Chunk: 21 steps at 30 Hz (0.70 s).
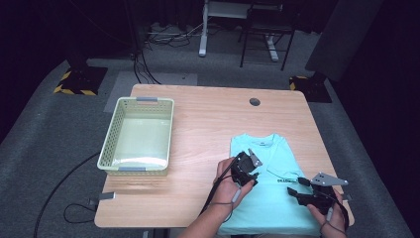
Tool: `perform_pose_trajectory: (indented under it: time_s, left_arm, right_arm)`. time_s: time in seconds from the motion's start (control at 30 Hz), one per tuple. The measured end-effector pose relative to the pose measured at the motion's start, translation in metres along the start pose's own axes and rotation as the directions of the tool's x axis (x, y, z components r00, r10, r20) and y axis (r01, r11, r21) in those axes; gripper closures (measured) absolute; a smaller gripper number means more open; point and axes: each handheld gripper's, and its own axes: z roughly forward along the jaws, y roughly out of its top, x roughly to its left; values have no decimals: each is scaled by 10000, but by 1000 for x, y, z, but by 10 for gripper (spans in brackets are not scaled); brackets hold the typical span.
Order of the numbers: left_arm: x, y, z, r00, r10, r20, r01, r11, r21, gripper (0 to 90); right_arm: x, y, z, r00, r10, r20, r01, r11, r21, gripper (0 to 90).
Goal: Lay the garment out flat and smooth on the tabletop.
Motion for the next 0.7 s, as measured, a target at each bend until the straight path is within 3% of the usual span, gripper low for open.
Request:
perform_pose_trajectory:
  time_s: [0.13,0.33,0.5,0.7]
  left_arm:
    - [-3,3,12,9995,296,103,-299,9993,239,471]
    - [-2,2,27,9995,262,202,-276,9972,697,539]
    - [-1,0,35,9984,237,514,-291,9938,1075,639]
    - [1,-1,32,9998,200,77,-207,9942,1053,850]
  right_arm:
    - [0,0,0,10000,3,-3,-3,10000,-1,347]
    - [0,0,0,10000,11,-3,-11,10000,1,347]
    - [0,0,0,10000,3,-2,-3,10000,-1,347]
    - [0,0,0,10000,9,-2,-9,10000,2,347]
